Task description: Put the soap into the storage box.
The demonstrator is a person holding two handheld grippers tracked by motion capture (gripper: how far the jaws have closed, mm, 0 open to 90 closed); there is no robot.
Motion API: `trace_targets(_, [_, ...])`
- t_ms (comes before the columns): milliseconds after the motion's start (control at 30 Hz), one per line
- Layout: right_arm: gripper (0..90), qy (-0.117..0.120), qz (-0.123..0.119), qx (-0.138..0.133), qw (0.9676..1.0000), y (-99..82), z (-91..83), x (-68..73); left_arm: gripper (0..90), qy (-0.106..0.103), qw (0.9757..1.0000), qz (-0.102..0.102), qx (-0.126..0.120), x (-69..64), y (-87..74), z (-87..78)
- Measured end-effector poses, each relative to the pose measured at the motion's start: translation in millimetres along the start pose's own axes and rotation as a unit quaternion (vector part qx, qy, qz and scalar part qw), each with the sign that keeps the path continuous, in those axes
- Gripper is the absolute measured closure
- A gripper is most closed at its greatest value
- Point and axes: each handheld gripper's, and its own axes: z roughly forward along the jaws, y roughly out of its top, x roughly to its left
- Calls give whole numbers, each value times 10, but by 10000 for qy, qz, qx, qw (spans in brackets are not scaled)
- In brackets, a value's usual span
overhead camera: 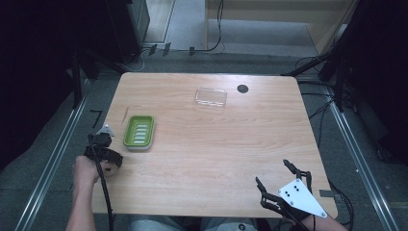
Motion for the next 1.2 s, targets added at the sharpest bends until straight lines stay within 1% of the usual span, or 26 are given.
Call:
trace_targets(300, [133,-10,3,-12,10000,0,-1,-3,337,11,10000,25,32,-9,-1,-6])
trace_targets(467, [133,-12,2,-14,10000,-1,-1,-3,337,33,9999,83,46,-21,3,-29])
trace_targets(700, [133,10,21,1,10000,-4,-3,-5,337,-8,9999,126,-37,-38,7,-103])
trace_targets(800, [133,13,31,11,10000,-3,0,-7,337,-22,9999,112,-102,-20,4,-132])
trace_targets(833, [133,7,-6,11,10000,-3,2,-2,338,-24,9999,106,-99,-13,1,-143])
trace_targets(1000, [133,-8,6,0,10000,-6,-12,-9,337,-39,9999,118,-120,-7,-13,-185])
trace_targets(1200, [133,-48,13,21,10000,-15,-33,-13,337,-85,9996,226,-141,-35,17,-245])
